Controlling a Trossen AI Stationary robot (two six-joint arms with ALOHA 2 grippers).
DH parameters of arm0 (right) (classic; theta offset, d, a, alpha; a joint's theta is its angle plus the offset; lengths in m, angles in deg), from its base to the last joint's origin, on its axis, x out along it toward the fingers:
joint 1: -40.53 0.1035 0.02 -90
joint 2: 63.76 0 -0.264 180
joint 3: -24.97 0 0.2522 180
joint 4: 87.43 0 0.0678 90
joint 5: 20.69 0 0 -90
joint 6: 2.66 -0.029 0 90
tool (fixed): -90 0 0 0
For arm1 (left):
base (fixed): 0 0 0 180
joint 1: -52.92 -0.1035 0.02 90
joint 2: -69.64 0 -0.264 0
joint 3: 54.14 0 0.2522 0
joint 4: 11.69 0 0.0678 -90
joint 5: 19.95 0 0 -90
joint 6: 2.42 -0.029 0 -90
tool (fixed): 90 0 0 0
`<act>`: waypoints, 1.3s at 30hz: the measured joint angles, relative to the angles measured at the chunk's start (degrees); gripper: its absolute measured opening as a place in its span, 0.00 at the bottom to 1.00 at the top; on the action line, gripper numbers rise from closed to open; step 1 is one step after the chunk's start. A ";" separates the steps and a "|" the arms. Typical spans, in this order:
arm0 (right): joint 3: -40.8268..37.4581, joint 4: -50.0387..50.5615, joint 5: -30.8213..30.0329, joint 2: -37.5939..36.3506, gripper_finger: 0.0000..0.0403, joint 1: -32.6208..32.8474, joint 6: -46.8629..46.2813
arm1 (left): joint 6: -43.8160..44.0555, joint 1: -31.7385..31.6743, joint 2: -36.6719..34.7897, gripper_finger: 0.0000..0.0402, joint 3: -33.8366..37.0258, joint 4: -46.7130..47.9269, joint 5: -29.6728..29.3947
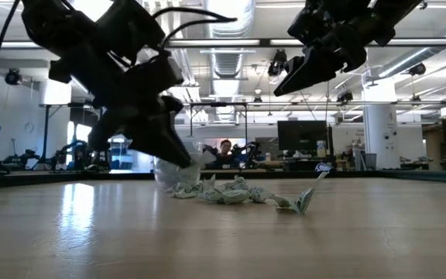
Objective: Pick and place Stevia / Truvia into bins
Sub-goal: Put the stevia packet into the transparent container
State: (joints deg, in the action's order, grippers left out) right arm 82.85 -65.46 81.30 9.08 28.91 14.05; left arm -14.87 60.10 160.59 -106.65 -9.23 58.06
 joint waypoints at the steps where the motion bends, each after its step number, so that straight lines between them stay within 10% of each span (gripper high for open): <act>1: 0.00 0.02 0.01 0.00 0.40 0.00 0.00 | -0.01 0.02 -0.83 0.02 0.01 0.24 -1.59; 15: -0.23 -0.02 0.00 0.02 0.40 0.00 0.00 | -4.62 -1.50 -15.58 0.02 2.32 5.64 -32.07; 39: -0.33 -0.50 -0.01 0.02 0.40 -0.02 0.44 | -4.58 -14.36 -9.78 0.02 1.48 9.35 -13.46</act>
State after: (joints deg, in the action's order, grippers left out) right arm 82.52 -65.96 81.29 9.10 28.89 14.48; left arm -19.45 45.74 150.80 -105.16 0.12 44.60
